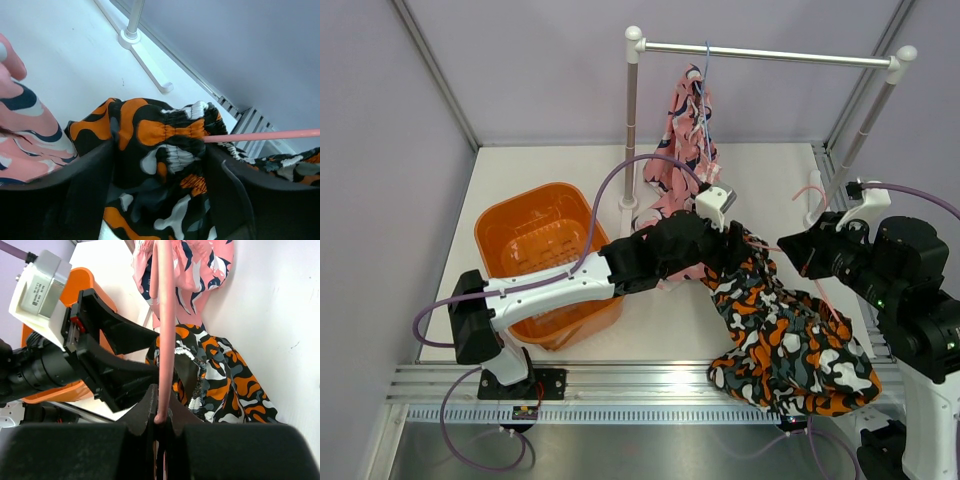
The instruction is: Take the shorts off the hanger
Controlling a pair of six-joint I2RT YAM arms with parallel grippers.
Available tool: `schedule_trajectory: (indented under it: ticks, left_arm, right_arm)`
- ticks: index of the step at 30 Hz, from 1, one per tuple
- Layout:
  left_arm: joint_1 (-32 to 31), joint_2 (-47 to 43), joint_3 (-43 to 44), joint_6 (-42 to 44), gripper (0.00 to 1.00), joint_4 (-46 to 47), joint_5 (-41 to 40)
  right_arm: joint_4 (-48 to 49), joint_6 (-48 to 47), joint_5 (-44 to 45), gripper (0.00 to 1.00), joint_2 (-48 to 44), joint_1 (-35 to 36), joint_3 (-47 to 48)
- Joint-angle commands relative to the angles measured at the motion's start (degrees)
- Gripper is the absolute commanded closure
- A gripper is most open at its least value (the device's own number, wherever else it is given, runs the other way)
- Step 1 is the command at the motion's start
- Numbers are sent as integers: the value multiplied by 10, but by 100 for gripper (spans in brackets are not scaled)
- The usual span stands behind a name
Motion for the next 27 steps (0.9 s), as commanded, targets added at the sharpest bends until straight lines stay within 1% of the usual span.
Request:
schedule_trajectory:
  ticks: [1,3,4,8,9,13,16,19,27]
  left_arm:
    - [-3,2,26,1,42,26,-27]
    - [-3,1,25,0,57,26,-28]
    - [-3,1,25,0,70,26,-29]
    - [-3,-1,28,3,91,15,-46]
    - [-4,0,28,5,93,11,-55]
    - [3,11,46,4,100,-15,-112]
    - [19,30,63,-5,100,-37,-129]
    - [36,42,65,-11,100,-44,-126]
    - [51,61,65,-5,100,-45,-98]
  right_arm:
    - [0,-6,4,100,-2,6,26]
    - [-3,-8,17,100,-2,6,29]
    - [-7,-9,22,100,-1,6,30]
    - [-10,-10,32,100,-4,6,35]
    - [-11,-10,30,100,-5,5,40]
    - [-21,-10,25,100,-12,6,64]
    - [-23,-10,11,100,-16,5,80]
    - [-25,-13,-6,100,-23,6,89]
    - [-15,-13,20,100,-38,5,98]
